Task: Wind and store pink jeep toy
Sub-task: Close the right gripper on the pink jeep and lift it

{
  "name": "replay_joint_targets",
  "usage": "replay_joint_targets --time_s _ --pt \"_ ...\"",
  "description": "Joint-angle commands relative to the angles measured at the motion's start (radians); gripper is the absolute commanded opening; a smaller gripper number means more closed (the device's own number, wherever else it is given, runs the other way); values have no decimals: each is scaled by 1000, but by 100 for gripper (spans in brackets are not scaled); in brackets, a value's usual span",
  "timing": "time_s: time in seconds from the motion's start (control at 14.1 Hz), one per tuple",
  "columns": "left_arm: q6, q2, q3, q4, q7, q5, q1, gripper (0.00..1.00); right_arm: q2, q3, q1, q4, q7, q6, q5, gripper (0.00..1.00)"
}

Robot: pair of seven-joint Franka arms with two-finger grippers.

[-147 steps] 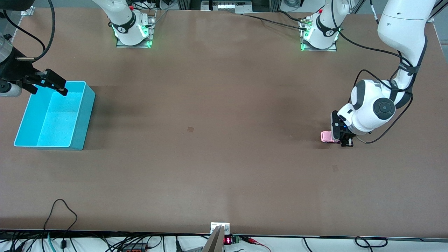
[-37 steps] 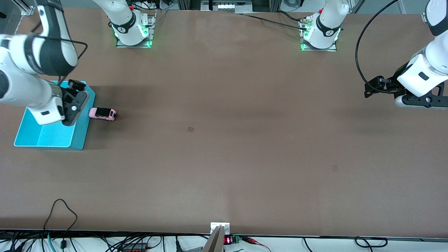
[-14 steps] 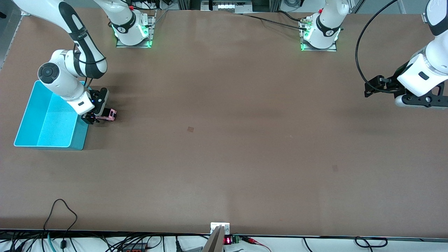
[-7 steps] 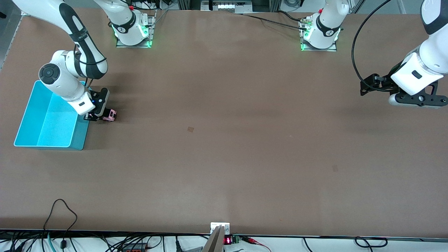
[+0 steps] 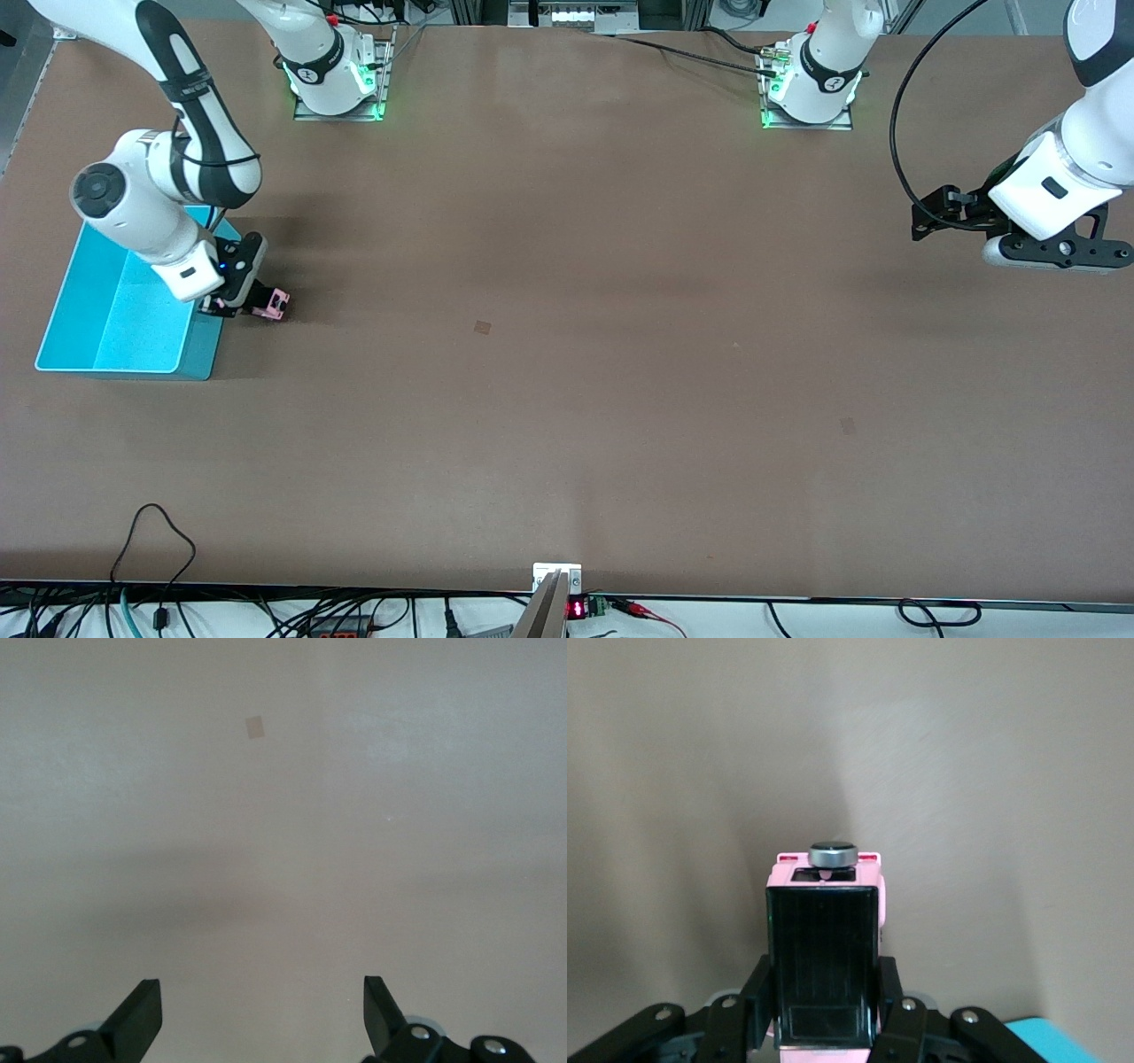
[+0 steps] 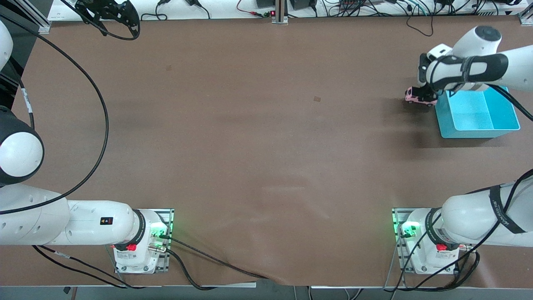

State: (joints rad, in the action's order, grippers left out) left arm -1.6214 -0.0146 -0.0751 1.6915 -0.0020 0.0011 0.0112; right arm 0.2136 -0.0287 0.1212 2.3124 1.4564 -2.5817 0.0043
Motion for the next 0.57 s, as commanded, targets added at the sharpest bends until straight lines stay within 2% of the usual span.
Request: replay_joint_targets --time_s 0.0,0.14,0.5 --pt "21 11 -2 -10 -1 10 4 100 -13 -2 -29 -150 -8 170 75 0" --pt "24 11 -2 -9 -1 10 4 100 -19 1 -26 -226 -77 259 143 0" --pt "23 11 0 -10 -1 10 6 100 -66 30 -3 -272 -468 325 126 0"
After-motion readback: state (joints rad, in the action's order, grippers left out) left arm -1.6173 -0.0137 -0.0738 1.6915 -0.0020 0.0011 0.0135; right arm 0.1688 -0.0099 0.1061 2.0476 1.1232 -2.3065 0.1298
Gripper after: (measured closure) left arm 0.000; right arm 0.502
